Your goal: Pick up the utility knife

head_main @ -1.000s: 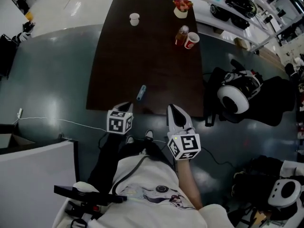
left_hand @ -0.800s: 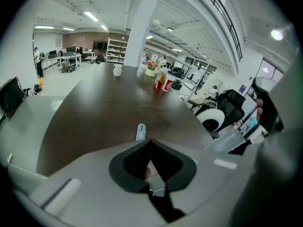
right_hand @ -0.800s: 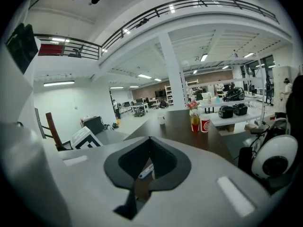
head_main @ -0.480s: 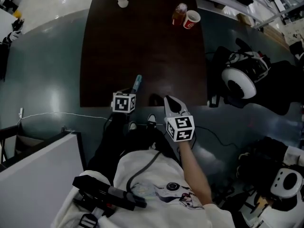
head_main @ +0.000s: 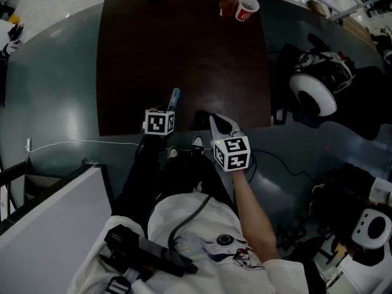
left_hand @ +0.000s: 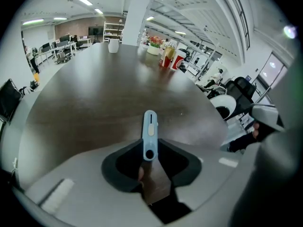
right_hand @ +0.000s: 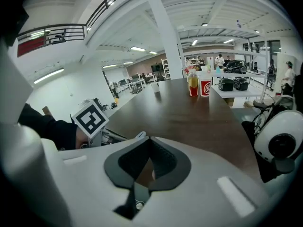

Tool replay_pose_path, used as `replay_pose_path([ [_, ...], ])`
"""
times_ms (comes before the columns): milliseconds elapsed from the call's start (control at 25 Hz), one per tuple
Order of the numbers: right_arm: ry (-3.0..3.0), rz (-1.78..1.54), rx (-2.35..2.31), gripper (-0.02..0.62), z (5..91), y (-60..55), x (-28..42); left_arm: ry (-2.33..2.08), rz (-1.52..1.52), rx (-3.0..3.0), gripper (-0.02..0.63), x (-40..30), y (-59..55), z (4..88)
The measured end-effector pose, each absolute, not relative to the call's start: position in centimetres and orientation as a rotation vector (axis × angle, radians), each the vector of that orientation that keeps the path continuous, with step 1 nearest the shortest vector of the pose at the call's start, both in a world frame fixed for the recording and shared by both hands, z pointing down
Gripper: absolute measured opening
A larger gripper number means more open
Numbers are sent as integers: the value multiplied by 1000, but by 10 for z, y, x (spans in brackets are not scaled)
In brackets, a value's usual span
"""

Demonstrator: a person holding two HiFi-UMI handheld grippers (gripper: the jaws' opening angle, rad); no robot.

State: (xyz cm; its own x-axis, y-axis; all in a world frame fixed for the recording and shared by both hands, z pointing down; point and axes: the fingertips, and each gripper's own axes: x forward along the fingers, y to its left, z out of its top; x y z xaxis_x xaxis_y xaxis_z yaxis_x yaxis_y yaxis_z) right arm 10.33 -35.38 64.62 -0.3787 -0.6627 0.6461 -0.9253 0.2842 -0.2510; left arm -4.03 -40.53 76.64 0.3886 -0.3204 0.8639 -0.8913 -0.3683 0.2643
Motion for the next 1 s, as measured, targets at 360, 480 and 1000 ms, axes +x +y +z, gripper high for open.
replay_pose_path([
  [360, -2151, 889, 1397, 2, 651, -337, 105, -1042, 952, 1854, 109, -39, -414, 781],
  [480, -2148, 900, 1405, 2, 653, -336, 108, -1043, 997, 1876, 108, -34, -414, 779],
  [1000, -2143, 916, 1399, 2, 655, -334, 115, -1048, 1049, 1890, 170, -16, -409, 780],
])
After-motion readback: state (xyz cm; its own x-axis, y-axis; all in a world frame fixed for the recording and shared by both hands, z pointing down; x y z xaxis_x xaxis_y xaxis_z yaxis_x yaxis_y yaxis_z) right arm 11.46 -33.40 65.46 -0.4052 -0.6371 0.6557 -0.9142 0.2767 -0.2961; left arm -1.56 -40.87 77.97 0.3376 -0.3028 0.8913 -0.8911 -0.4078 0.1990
